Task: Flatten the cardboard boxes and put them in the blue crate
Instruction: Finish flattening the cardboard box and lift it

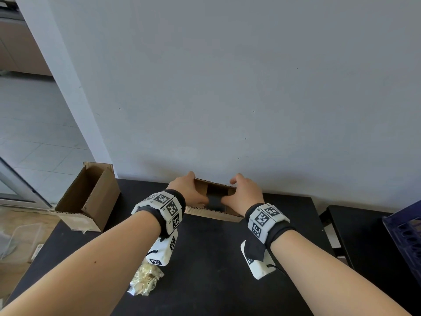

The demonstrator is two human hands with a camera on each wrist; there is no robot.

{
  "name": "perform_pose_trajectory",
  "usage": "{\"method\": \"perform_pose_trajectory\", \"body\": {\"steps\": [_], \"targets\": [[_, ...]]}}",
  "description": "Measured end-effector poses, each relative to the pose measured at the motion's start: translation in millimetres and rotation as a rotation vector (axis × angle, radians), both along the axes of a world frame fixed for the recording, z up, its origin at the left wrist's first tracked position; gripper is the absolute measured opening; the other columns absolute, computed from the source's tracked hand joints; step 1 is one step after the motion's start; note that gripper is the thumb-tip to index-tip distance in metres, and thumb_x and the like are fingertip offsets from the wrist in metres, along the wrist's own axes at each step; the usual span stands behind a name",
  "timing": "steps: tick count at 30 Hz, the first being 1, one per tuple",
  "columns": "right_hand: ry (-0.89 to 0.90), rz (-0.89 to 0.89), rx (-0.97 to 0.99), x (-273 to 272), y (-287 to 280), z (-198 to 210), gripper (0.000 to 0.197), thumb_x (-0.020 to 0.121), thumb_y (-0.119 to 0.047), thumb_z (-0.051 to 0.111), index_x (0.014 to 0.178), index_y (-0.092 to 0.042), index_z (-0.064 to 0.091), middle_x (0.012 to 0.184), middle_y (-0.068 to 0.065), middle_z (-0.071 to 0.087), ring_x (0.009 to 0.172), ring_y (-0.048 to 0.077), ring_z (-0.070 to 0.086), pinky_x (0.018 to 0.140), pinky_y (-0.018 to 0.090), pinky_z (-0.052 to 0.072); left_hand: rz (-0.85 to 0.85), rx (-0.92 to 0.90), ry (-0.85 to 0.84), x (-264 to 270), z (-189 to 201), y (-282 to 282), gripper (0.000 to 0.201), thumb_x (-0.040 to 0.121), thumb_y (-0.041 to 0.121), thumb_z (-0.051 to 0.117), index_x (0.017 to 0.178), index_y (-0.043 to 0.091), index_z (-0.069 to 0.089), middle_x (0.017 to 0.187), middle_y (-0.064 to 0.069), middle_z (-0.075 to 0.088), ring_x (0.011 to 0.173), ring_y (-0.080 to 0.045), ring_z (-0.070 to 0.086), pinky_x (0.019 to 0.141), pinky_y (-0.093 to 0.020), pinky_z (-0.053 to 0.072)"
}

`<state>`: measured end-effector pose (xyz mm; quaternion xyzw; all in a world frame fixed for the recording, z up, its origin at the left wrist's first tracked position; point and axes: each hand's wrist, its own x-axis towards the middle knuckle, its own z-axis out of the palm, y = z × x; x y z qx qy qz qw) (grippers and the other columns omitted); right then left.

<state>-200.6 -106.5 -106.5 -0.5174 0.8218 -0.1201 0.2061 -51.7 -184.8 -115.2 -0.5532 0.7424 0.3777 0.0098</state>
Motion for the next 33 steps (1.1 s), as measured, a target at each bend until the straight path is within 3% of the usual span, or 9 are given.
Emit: {"method": "perform_pose_trajectory", "body": {"steps": [4, 8, 12, 16, 20, 25, 29, 33], "targets": [[-0.164, -0.071, -0.056, -7, -3, 6, 0.046, 0.081, -0.01, 0.063, 0.126, -0.016, 0.051, 0.125, 0.004, 0.057, 0.112, 0.021, 0.055, 0.088, 0.025, 0.041, 0.119, 0.092, 0.129, 6, -1, -2, 0.054, 0.069, 0.032, 0.071, 0.114, 0.02, 0.044, 0.1, -0.004, 0.057, 0.093, -0.025, 0.061, 0.08, -0.041, 0.057], [-0.207, -0.129, -0.143, -19, -3, 11, 0.038, 0.085, 0.0, 0.051, 0.116, -0.015, 0.065, 0.122, 0.003, 0.064, 0.114, 0.02, 0.057, 0.097, 0.024, 0.041, 0.262, 0.247, 0.372, 9, 1, -6, 0.053, 0.078, 0.003, 0.058, 0.128, 0.013, 0.043, 0.11, -0.009, 0.053, 0.099, -0.025, 0.056, 0.083, -0.037, 0.053], [-0.169, -0.114, -0.141, -24, 3, 12, 0.038, 0.085, 0.002, 0.048, 0.11, -0.015, 0.07, 0.115, 0.003, 0.068, 0.113, 0.02, 0.059, 0.091, 0.017, 0.037, 0.249, 0.345, 0.479, 10, 0, -7, 0.06, 0.08, -0.014, 0.043, 0.132, 0.015, 0.046, 0.126, -0.015, 0.044, 0.104, -0.031, 0.053, 0.082, -0.043, 0.055], [-0.171, -0.088, -0.091, -29, 5, 7, 0.044, 0.082, 0.007, 0.045, 0.112, -0.015, 0.07, 0.116, 0.003, 0.068, 0.113, 0.018, 0.059, 0.092, 0.016, 0.038, 0.185, 0.387, 0.453, 7, -2, -8, 0.054, 0.079, -0.013, 0.05, 0.122, 0.018, 0.051, 0.119, -0.011, 0.048, 0.106, -0.031, 0.054, 0.087, -0.045, 0.054], [-0.107, 0.042, 0.101, -33, 6, 1, 0.052, 0.077, 0.004, 0.056, 0.123, -0.019, 0.064, 0.126, 0.0, 0.062, 0.117, 0.018, 0.056, 0.095, 0.021, 0.041, 0.048, 0.454, 0.311, 4, 1, -10, 0.047, 0.082, 0.01, 0.068, 0.125, 0.021, 0.053, 0.108, 0.005, 0.053, 0.116, -0.016, 0.046, 0.094, -0.041, 0.051], [-0.055, 0.207, 0.34, -31, 7, 2, 0.081, 0.07, -0.003, 0.073, 0.143, -0.019, 0.041, 0.142, 0.003, 0.045, 0.125, 0.022, 0.047, 0.094, 0.027, 0.043, 0.006, 0.423, 0.167, 2, -2, -9, 0.055, 0.085, 0.035, 0.066, 0.136, 0.026, 0.045, 0.131, 0.001, 0.046, 0.113, -0.014, 0.044, 0.093, -0.038, 0.05], [-0.119, 0.286, 0.513, -29, 8, -2, 0.098, 0.072, -0.021, 0.08, 0.151, -0.021, 0.021, 0.153, 0.003, 0.03, 0.137, 0.024, 0.035, 0.108, 0.033, 0.033, 0.049, 0.379, 0.121, 0, -12, -8, 0.065, 0.091, 0.024, 0.062, 0.146, 0.018, 0.03, 0.14, -0.007, 0.042, 0.111, -0.024, 0.051, 0.089, -0.04, 0.053], [-0.266, 0.276, 0.588, -24, 10, -17, 0.089, 0.08, -0.032, 0.073, 0.151, -0.027, 0.02, 0.156, 0.002, 0.024, 0.142, 0.021, 0.027, 0.115, 0.035, 0.026, -0.08, 0.211, -0.102, 2, -21, -5, 0.076, 0.087, 0.014, 0.064, 0.15, 0.016, 0.021, 0.144, -0.011, 0.038, 0.122, -0.031, 0.05, 0.092, -0.037, 0.049]]}}
